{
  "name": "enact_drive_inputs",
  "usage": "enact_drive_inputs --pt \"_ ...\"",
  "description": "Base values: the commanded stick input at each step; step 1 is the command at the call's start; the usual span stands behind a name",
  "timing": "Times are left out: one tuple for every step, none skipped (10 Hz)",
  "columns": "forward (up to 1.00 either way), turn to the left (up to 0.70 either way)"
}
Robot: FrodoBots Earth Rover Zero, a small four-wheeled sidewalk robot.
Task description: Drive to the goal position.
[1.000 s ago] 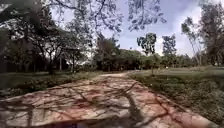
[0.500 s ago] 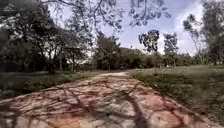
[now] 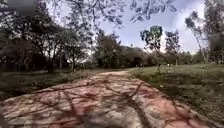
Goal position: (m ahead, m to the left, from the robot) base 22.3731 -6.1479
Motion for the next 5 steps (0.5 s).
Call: enact_drive_inputs --pt "0.7 0.0" --pt "0.7 0.0" --pt "0.7 0.0" --pt "0.7 0.0" --pt "0.7 0.0"
